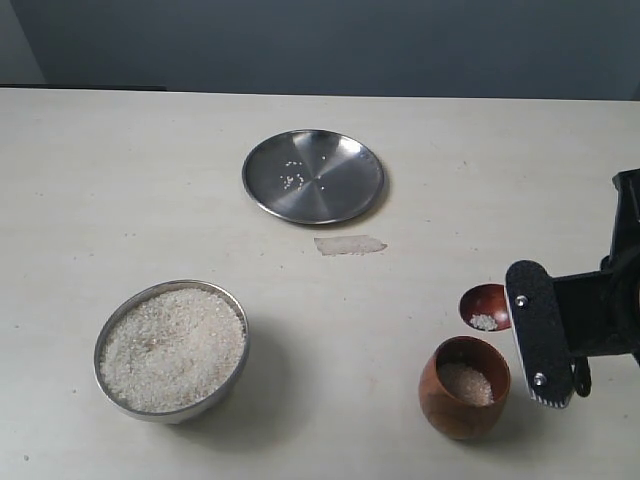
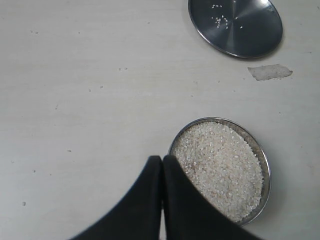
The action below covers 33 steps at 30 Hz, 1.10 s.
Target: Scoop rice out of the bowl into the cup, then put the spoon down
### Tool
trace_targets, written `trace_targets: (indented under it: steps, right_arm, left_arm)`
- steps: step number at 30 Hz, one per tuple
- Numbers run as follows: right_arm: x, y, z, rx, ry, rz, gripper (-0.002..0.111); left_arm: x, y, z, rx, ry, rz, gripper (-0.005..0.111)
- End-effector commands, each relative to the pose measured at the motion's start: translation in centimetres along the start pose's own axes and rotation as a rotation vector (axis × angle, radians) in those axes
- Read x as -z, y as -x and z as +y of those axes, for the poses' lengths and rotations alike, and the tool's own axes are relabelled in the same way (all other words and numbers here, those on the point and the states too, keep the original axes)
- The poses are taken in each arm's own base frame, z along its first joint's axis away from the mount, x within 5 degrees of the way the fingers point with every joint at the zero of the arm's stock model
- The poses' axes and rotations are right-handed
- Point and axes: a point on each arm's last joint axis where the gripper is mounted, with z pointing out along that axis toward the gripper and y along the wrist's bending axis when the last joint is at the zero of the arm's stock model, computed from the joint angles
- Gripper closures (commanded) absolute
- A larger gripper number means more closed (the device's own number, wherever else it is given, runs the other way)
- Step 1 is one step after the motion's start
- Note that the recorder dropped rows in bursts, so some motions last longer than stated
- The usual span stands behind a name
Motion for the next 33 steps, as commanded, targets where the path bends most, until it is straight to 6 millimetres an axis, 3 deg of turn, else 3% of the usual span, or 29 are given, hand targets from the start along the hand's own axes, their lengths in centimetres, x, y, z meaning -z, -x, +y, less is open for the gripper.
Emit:
trace_targets:
  steps: [1, 10, 24, 33]
  right_arm:
    - [0.0, 0.0, -0.1, 0.008, -0.015, 0.006, 0.109]
    - [0.0, 0.0, 0.0, -0.009, -0.012, 0.005, 0.109]
    - [-0.1, 0.3, 0.7, -0.236, 0.065, -0.011, 0.109]
    - [-0.1, 0.3, 0.9, -0.278, 0.082, -0.013, 0.109]
  left_arm:
    - [0.1, 0.1, 0.0, -0.001, 0.004, -0.009, 0.106]
    - [0.1, 0.1, 0.0, -0.001, 0.004, -0.009, 0.106]
    - [0.1, 0.1, 0.0, -0.001, 0.004, -0.009, 0.106]
    - [0.1, 0.1, 0.0, -0.001, 0.004, -0.009, 0.106]
